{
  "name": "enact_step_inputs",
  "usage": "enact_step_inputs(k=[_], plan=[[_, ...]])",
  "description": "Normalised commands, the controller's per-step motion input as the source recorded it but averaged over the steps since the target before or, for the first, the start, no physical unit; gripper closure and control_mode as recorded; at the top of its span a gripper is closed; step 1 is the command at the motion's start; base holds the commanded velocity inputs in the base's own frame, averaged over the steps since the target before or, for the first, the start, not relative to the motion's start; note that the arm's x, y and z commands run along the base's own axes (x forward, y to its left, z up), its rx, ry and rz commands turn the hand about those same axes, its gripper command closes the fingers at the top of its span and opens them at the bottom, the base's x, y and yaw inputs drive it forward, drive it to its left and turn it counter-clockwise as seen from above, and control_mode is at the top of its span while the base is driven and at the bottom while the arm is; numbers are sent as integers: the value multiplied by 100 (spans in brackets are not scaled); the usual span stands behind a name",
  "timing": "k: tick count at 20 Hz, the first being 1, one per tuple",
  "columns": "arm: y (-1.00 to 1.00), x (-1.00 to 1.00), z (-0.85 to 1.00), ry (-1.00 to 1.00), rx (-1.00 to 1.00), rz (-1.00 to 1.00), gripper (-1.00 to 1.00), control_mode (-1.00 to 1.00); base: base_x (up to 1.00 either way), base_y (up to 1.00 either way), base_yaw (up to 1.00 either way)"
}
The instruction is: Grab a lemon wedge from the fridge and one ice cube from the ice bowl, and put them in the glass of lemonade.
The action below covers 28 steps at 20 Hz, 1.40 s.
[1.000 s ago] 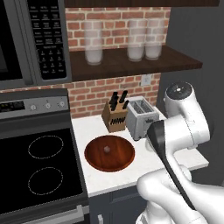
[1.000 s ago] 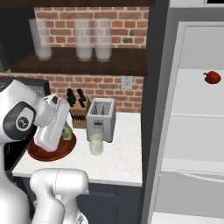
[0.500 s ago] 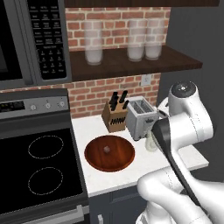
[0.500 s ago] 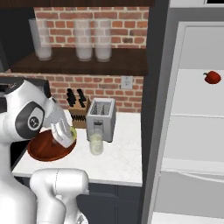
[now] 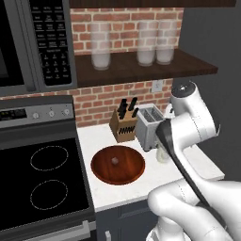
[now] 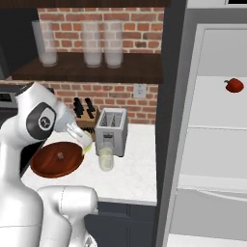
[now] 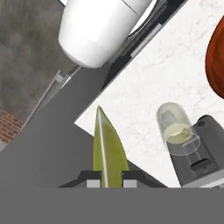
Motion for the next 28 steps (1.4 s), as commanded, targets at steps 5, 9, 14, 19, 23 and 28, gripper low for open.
enact_step_inputs(k=[5,9,14,19,23,28], plan=[[2,30,-13,-3,-3,-2,100,-100,0,0,0],[0,36,-22,-12,-1,-8,100,-100,0,0,0],[0,41,-17,-9,0,-10,100,-100,0,0,0],[0,41,-12,-1,0,-6,100,-100,0,0,0],[0,42,-11,0,0,0,100,-100,0,0,0],[0,48,-27,0,0,0,100,-100,0,0,0]])
